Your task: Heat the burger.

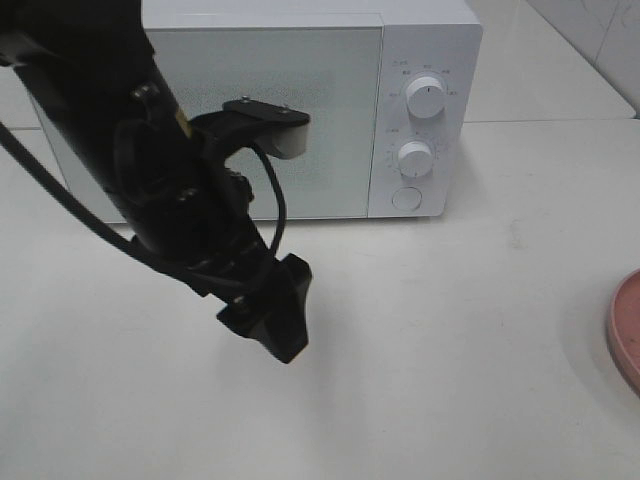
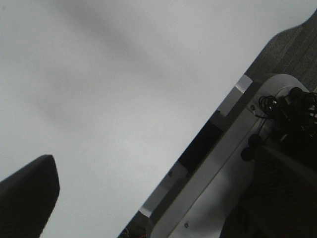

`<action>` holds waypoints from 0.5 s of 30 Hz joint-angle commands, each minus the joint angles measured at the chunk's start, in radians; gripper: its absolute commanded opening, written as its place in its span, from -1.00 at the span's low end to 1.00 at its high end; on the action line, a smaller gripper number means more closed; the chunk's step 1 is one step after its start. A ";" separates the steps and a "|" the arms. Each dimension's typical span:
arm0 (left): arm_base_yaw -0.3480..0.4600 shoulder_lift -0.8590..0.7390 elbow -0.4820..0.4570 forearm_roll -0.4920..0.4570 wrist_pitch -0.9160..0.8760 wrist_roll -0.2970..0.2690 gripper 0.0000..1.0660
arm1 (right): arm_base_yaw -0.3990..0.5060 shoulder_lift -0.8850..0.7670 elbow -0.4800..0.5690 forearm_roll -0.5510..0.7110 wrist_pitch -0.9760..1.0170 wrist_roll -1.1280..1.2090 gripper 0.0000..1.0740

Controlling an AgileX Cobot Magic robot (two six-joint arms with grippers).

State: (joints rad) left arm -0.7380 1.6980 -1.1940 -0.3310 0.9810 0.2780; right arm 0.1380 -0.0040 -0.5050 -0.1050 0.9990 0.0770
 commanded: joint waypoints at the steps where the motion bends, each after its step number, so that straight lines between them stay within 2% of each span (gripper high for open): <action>1: 0.092 -0.071 -0.006 0.003 0.099 -0.017 0.87 | -0.005 -0.028 0.003 -0.007 -0.004 0.001 0.40; 3: 0.119 -0.086 -0.006 0.003 0.110 -0.017 0.87 | -0.005 -0.028 0.003 -0.007 -0.004 0.001 0.40; 5: 0.230 -0.157 -0.006 0.001 0.186 -0.031 0.87 | -0.005 -0.028 0.003 -0.007 -0.004 0.001 0.40; 6: 0.230 -0.157 -0.006 0.001 0.186 -0.031 0.87 | -0.005 -0.028 0.003 -0.007 -0.004 0.001 0.40; 7: 0.263 -0.176 -0.006 0.003 0.212 -0.041 0.87 | -0.005 -0.028 0.003 -0.007 -0.004 0.001 0.40; 8: 0.332 -0.208 -0.006 0.013 0.256 -0.054 0.87 | -0.005 -0.028 0.003 -0.007 -0.004 0.001 0.40; 11: 0.368 -0.226 -0.006 0.017 0.278 -0.056 0.87 | -0.005 -0.028 0.003 -0.007 -0.004 0.001 0.40; 13: 0.495 -0.304 -0.006 0.041 0.330 -0.056 0.87 | -0.005 -0.028 0.003 -0.007 -0.004 0.001 0.40; 14: 0.495 -0.304 -0.006 0.041 0.330 -0.056 0.87 | -0.005 -0.028 0.003 -0.007 -0.004 0.001 0.40; 15: 0.528 -0.330 -0.006 0.051 0.330 -0.056 0.87 | -0.005 -0.028 0.003 -0.007 -0.004 0.001 0.40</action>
State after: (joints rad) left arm -0.2210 1.3870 -1.1980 -0.2820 1.2120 0.2300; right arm 0.1380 -0.0040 -0.5050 -0.1050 0.9990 0.0770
